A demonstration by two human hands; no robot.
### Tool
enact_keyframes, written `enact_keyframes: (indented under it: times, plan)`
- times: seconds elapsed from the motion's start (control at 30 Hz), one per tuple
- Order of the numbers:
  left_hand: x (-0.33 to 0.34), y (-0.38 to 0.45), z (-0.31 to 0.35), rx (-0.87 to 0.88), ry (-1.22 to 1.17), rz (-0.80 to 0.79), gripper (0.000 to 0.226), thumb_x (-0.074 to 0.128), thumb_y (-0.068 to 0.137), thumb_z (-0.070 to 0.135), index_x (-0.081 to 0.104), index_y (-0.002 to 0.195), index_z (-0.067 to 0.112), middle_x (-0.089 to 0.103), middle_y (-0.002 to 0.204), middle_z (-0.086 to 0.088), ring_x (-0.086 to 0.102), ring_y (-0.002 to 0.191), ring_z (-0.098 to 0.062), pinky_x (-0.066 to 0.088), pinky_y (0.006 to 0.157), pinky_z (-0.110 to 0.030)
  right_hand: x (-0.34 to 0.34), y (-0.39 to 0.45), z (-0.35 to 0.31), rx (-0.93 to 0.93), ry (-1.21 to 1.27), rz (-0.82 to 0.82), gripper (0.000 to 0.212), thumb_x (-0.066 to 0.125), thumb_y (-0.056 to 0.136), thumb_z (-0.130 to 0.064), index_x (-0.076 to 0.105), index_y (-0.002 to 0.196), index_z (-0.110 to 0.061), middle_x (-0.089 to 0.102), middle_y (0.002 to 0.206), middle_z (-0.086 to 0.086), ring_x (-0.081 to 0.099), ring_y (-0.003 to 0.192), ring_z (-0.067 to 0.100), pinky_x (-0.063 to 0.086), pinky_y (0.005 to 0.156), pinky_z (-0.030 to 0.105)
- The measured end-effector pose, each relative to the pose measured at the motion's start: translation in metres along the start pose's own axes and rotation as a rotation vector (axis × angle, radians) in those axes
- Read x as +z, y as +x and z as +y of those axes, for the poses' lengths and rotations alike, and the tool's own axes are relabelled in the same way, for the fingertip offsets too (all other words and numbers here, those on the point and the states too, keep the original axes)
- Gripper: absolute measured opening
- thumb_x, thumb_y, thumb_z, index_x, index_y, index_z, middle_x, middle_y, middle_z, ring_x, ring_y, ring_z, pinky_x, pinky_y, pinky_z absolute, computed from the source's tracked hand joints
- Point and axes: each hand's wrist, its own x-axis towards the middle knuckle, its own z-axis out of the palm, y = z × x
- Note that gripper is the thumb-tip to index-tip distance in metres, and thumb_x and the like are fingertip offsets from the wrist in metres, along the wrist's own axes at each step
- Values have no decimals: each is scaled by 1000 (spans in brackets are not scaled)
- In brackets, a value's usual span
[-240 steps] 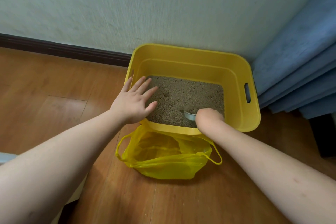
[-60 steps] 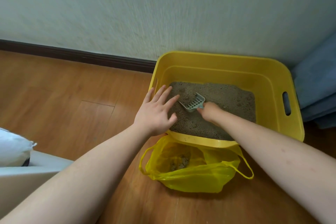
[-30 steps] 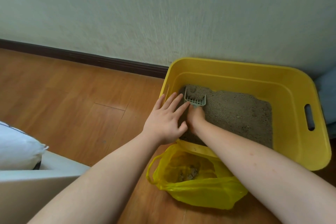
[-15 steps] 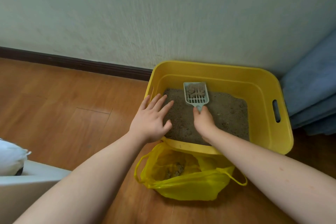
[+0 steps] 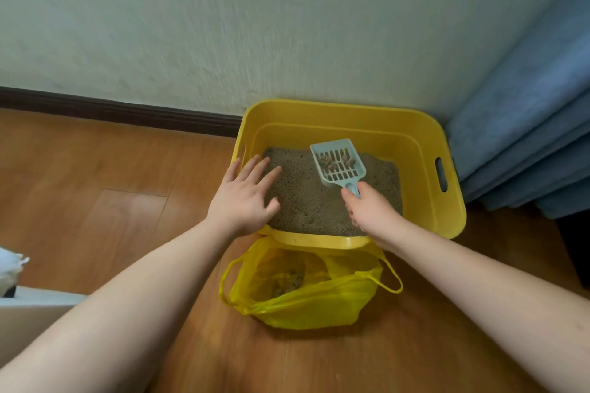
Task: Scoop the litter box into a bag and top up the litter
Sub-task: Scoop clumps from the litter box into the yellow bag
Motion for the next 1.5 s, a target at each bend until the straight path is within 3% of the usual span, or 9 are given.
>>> enact_keyframes:
  times: [0.33, 0.53, 0.67, 0.77, 0.9, 1.13, 1.2, 1.3, 1.5]
  plan:
    - [-1, -1, 1, 2, 15, -11, 70, 17, 89, 55, 20, 154, 30, 19, 162, -3, 7, 151, -19, -2, 121, -47, -7, -67, 19, -79, -68, -133, 21, 44, 99, -36, 54, 93, -19, 49, 71, -2, 41, 62, 14, 36, 59, 36]
    - [-2, -1, 1, -3, 12, -9, 69, 19, 89, 54, 25, 153, 28, 26, 160, -4, 14, 149, -20, -2, 121, -47, -5, -98, 40, -99, -220, -231, 8, 47, 100, -29, 52, 93, -28, 52, 65, -11, 51, 47, -6, 35, 53, 19]
    - [-1, 0, 1, -8, 9, -2, 68, 20, 90, 54, 29, 152, 27, 30, 158, -4, 16, 149, -20, -2, 121, -47, 6, -104, 63, -81, -393, -321, 21, 47, 99, -33, 53, 103, -14, 52, 71, -6, 47, 49, 2, 37, 53, 24]
    - [0, 0, 0, -6, 15, 4, 68, 21, 89, 54, 30, 151, 27, 32, 157, -3, 17, 149, -20, -2, 121, -47, 12, -103, 70, -113, -499, -358, 18, 47, 99, -34, 50, 98, -17, 58, 80, -4, 55, 65, 9, 42, 62, 30]
    - [1, 0, 1, -5, 23, 1, 69, 20, 89, 54, 31, 151, 27, 33, 157, -3, 17, 148, -20, -3, 121, -47, 12, -94, 67, -207, -723, -326, 22, 44, 98, -38, 46, 107, -17, 64, 96, 5, 60, 87, 25, 47, 74, 42]
    - [3, 0, 1, -8, 28, 19, 68, 22, 88, 54, 34, 149, 27, 36, 155, -2, 20, 148, -19, -1, 121, -47, 18, -85, 54, -433, -1045, -237, 23, 38, 101, -35, 45, 115, -18, 60, 106, 1, 57, 100, 25, 43, 69, 36]
    - [2, 0, 0, -12, 27, 18, 67, 22, 89, 54, 34, 150, 27, 36, 155, -2, 20, 148, -19, -2, 121, -47, 18, -85, 55, -607, -1175, -141, 18, 56, 93, -26, 53, 110, -19, 60, 95, 1, 59, 90, 24, 45, 58, 35]
    - [1, 0, 1, -3, 26, 3, 67, 22, 90, 54, 32, 150, 28, 34, 156, -3, 18, 148, -20, -3, 121, -47, 13, -84, 57, -739, -1307, -52, 38, 80, 56, -5, 66, 90, -15, 58, 70, 5, 58, 62, 25, 33, 38, 29]
    - [0, 0, 1, 2, 26, -1, 65, 22, 91, 53, 31, 151, 28, 33, 157, -3, 17, 148, -19, -4, 121, -48, 10, -86, 59, -889, -1300, 17, 26, 56, 70, -5, 69, 91, -11, 58, 70, 7, 57, 61, 26, 37, 38, 29]
